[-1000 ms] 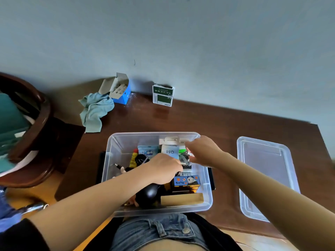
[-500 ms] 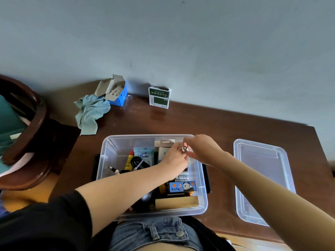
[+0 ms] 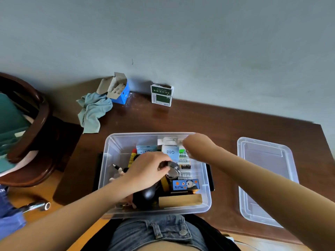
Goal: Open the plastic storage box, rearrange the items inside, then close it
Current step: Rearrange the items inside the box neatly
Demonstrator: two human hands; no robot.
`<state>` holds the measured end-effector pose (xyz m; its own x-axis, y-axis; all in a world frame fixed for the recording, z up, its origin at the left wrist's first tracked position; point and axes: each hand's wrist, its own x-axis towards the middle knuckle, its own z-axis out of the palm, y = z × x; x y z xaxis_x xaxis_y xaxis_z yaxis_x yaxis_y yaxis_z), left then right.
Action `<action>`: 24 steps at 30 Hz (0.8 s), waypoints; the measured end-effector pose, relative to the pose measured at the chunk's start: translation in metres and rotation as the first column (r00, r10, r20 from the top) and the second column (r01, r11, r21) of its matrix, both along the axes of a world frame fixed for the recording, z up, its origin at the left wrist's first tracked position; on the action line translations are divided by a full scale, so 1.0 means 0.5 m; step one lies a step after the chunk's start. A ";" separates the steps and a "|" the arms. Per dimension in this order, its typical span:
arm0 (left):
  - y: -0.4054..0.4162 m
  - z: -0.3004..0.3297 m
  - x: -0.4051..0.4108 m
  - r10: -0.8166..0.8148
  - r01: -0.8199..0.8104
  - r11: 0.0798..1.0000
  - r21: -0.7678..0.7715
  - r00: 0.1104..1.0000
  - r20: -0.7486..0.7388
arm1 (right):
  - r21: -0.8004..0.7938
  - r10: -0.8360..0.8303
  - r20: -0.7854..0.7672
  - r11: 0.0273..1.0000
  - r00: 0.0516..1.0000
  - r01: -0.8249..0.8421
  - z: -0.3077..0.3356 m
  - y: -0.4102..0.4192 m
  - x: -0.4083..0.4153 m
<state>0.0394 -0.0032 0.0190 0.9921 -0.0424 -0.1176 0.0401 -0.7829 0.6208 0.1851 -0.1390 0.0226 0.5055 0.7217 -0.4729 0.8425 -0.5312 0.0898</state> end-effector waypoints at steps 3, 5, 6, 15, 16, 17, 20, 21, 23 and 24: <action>0.033 -0.009 -0.025 0.169 -0.172 0.982 -0.072 0.984 -0.054 | -0.100 0.020 0.024 0.995 1.000 -0.017 -0.033 0.016 -0.032; 0.040 -0.016 -0.035 0.238 -0.243 0.965 -0.096 0.969 -0.062 | -0.101 -0.022 0.031 0.995 0.999 0.025 -0.053 0.018 -0.042; 0.042 -0.020 -0.040 0.252 -0.258 0.961 -0.098 0.965 -0.068 | -0.095 -0.045 0.040 0.994 0.998 0.049 -0.062 0.019 -0.046; 0.076 -0.042 -0.051 0.317 -0.327 0.938 -0.115 0.944 -0.094 | -0.067 -0.071 0.063 0.995 0.995 0.075 -0.064 0.003 -0.055; 0.083 -0.045 -0.052 0.320 -0.332 0.936 -0.114 0.941 -0.111 | -0.102 0.002 0.066 0.995 0.998 0.005 -0.060 -0.005 -0.057; 0.088 -0.047 -0.053 0.321 -0.336 0.936 -0.108 0.938 -0.132 | -0.143 0.081 0.066 0.987 0.994 -0.071 -0.058 -0.016 -0.060; 0.102 -0.053 -0.055 0.307 -0.326 0.941 -0.092 0.935 -0.175 | -0.181 0.170 0.015 0.970 0.985 -0.164 -0.050 -0.046 -0.073; 0.105 -0.055 -0.055 0.300 -0.320 0.943 -0.094 0.936 -0.183 | -0.154 0.148 -0.013 0.977 0.989 -0.148 -0.045 -0.051 -0.077; 0.111 -0.058 -0.055 0.285 -0.309 0.945 -0.106 0.938 -0.197 | -0.046 0.036 -0.101 0.998 0.994 -0.041 -0.030 -0.056 -0.082; 0.113 -0.059 -0.055 0.280 -0.309 0.943 -0.121 0.937 -0.207 | 0.028 -0.029 -0.166 0.999 0.986 0.035 -0.020 -0.056 -0.083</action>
